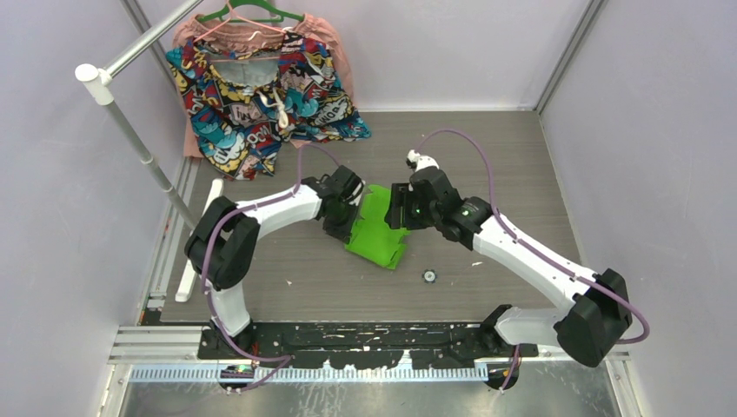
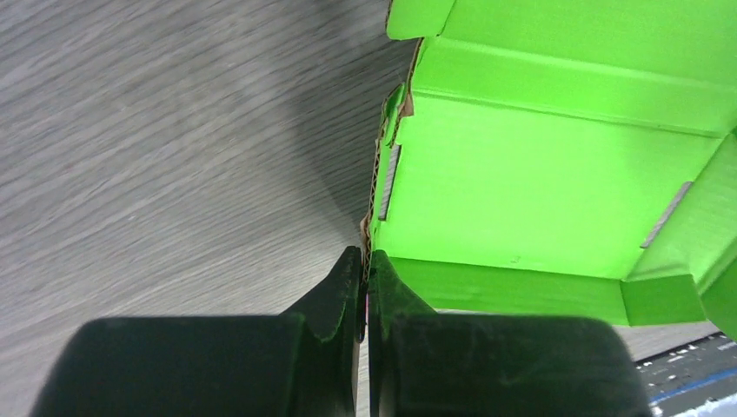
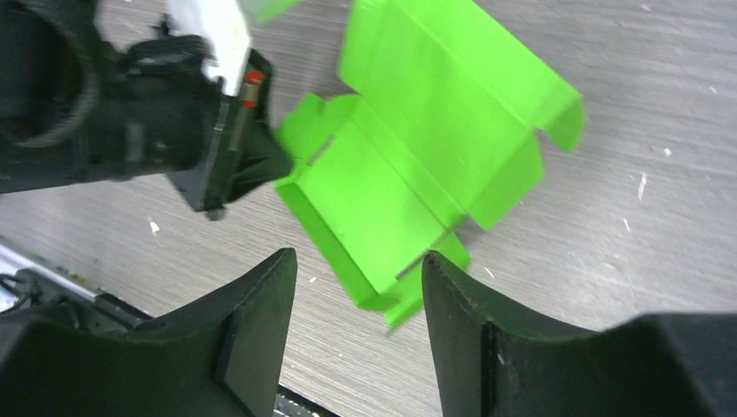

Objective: Fold the paper box
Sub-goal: Fold the paper box at the center of the board.

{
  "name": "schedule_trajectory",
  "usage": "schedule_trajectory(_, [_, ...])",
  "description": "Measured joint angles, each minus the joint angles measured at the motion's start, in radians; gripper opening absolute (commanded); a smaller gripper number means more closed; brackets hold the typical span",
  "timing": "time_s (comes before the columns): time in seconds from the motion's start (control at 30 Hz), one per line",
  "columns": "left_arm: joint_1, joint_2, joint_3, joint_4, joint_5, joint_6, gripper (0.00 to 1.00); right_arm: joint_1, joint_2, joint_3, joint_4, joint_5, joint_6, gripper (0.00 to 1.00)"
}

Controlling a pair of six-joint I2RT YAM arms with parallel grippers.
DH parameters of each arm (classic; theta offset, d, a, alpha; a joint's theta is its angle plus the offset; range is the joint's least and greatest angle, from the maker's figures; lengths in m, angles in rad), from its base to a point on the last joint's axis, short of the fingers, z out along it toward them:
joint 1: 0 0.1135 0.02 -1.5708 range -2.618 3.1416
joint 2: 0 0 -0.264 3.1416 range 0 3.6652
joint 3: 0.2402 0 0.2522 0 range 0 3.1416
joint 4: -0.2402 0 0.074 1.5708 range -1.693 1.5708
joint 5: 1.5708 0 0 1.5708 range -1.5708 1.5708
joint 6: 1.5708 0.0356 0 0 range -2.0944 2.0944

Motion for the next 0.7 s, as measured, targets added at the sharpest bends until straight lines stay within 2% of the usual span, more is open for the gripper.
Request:
schedule_trajectory(0.2, [-0.006, -0.003, 0.026, -0.092, -0.108, 0.0, 0.0, -0.005, -0.047, -0.116, -0.021, 0.049, 0.069, 0.54])
schedule_trajectory(0.53, [-0.018, 0.0, 0.08, -0.233, -0.242, -0.008, 0.0, -0.004, -0.08, -0.298, -0.01, 0.087, 0.209, 0.5])
schedule_trajectory(0.7, [-0.029, 0.022, 0.117, -0.273, -0.27, -0.012, 0.0, 0.002, -0.055, -0.327, 0.058, 0.093, 0.259, 0.37])
